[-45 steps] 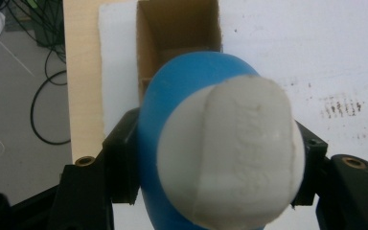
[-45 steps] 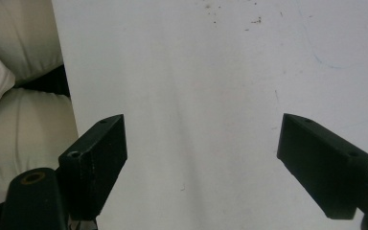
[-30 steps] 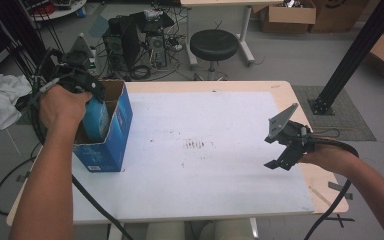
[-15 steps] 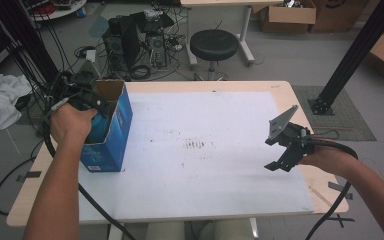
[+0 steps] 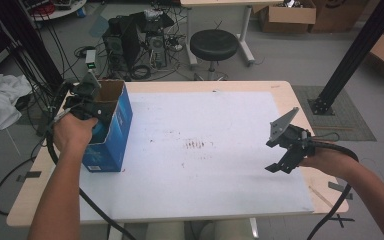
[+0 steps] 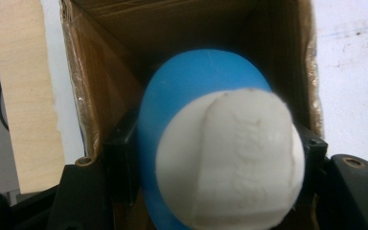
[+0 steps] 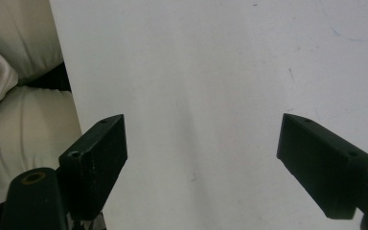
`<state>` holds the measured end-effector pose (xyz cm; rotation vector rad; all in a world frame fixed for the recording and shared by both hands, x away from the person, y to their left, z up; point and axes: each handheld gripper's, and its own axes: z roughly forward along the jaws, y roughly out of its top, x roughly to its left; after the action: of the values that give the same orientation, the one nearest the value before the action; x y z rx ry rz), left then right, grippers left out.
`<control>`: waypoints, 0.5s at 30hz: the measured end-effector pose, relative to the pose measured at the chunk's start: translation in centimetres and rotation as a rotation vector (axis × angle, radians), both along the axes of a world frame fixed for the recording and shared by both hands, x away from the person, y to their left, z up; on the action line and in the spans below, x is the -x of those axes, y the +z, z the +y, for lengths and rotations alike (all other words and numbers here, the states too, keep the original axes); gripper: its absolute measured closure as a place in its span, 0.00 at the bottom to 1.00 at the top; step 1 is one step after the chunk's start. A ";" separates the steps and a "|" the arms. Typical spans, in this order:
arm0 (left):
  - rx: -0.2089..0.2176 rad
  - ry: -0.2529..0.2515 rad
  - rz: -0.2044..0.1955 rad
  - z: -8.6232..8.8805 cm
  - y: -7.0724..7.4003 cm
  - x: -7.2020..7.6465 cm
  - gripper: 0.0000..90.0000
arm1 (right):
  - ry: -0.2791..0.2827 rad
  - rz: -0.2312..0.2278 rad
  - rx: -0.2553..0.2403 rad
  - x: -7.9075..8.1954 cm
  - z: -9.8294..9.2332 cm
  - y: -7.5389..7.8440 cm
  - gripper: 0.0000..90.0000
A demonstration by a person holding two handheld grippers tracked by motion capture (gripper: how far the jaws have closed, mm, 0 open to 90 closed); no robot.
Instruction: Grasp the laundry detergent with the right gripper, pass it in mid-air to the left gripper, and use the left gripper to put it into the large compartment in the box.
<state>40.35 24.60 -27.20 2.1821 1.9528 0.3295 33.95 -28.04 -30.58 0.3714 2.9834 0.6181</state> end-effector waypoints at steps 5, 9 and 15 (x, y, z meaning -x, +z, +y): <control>0.004 0.000 0.007 0.2 -0.5 0.0 0.42 | -0.003 0.004 0.000 0.0 0.0 -0.1 0.20; 0.018 0.007 0.007 0.4 -0.8 0.0 0.42 | -0.001 0.007 -0.001 0.0 0.0 -0.2 0.20; 0.019 0.003 0.010 0.4 -0.9 -0.1 0.42 | -0.005 0.009 -0.001 0.0 0.0 -0.3 0.20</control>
<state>40.41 24.98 -28.08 2.1742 1.9564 0.2996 33.98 -28.06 -30.88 0.3831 2.9901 0.6185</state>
